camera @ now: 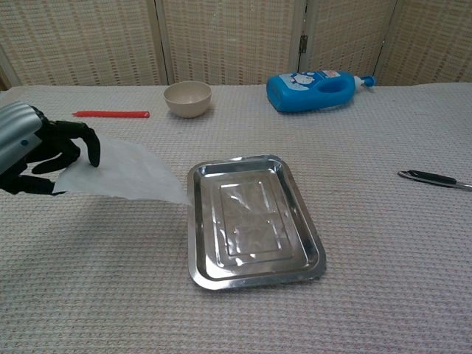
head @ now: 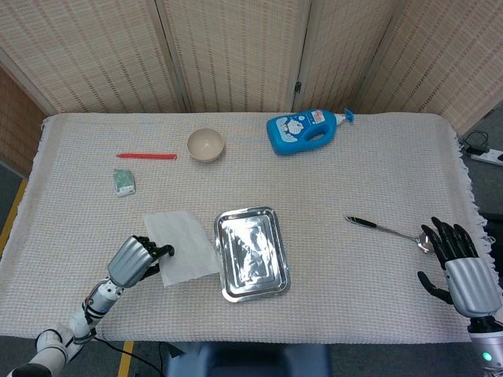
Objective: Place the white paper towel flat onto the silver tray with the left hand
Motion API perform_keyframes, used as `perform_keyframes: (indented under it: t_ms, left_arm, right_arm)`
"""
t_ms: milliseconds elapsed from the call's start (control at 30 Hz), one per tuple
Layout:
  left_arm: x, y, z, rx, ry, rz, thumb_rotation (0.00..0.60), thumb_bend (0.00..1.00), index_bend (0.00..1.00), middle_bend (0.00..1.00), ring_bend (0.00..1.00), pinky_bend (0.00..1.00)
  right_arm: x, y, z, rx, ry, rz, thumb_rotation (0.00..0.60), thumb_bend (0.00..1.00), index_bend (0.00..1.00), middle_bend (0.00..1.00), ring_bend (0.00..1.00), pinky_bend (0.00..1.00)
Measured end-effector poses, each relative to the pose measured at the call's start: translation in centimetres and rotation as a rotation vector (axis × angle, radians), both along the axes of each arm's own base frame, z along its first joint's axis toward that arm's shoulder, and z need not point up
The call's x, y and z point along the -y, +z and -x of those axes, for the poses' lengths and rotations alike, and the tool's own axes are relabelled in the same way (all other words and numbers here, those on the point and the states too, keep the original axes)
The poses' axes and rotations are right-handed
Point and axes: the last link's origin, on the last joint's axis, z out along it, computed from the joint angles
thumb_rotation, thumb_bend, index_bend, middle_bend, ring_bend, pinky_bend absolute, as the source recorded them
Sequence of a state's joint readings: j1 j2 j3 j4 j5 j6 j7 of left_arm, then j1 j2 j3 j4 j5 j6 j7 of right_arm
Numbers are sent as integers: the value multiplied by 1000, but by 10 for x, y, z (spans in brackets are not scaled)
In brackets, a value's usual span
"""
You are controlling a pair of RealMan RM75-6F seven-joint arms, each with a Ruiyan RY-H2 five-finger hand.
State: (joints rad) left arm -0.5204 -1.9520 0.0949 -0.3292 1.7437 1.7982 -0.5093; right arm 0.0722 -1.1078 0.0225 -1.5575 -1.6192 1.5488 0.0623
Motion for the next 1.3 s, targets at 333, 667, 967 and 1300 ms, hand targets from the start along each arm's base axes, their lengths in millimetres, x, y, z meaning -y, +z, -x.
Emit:
perform_keyframes:
  t_ms: [333,667,967,1300]
  left_arm:
    - [11,-49,-37,11,-50,83,600,628,623,1000,1000,1000]
    - [12,-86,-49,-49,-22,175,600,628,608,1000,1000,1000]
    - [10,-106,-65,-64,-31,220,600,628,599,1000,1000,1000]
    - [-2,-113,-77,-61,-2,193,600,629,593,1000,1000,1000]
  right_arm:
    - [-8,15,1,26,2,34,600,362,0,0,0,0]
    - [-24,36,5,49,-7,103,600,363,0,0,0,0]
    - [-34,46,11,48,-32,131,600,362,0,0,0,0]
    - [-38,49,16,35,-60,147,600,362,0,0,0,0]
